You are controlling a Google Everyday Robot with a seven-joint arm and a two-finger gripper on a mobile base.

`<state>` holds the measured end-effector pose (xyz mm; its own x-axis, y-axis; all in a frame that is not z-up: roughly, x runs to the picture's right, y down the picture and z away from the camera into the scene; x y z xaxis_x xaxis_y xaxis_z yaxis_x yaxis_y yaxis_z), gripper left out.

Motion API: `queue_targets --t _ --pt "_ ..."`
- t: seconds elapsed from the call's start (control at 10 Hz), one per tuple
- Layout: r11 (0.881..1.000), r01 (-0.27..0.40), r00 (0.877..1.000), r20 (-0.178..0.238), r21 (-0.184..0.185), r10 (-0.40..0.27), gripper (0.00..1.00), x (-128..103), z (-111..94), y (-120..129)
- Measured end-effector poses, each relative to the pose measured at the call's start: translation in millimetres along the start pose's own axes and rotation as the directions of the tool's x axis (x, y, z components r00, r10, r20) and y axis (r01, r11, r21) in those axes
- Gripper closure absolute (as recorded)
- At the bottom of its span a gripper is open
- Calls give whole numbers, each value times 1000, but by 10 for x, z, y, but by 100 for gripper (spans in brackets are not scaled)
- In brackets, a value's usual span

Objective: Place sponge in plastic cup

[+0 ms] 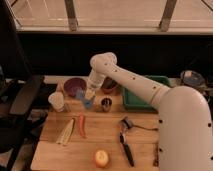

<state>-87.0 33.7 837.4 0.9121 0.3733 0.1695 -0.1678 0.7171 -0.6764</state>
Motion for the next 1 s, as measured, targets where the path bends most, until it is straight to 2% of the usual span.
queue_targets --t 0.1,0.3,0.7,1.0 --pt "1000 -4 1000 -4 4 4 27 12 -8 -13" --pt "1000 -4 1000 -13 10 4 20 14 -11 -13" --pt "1000 -1 1000 -26 23 2 20 40 -40 8" --pt "999 -14 1000 -10 49 15 20 75 -131 -38"
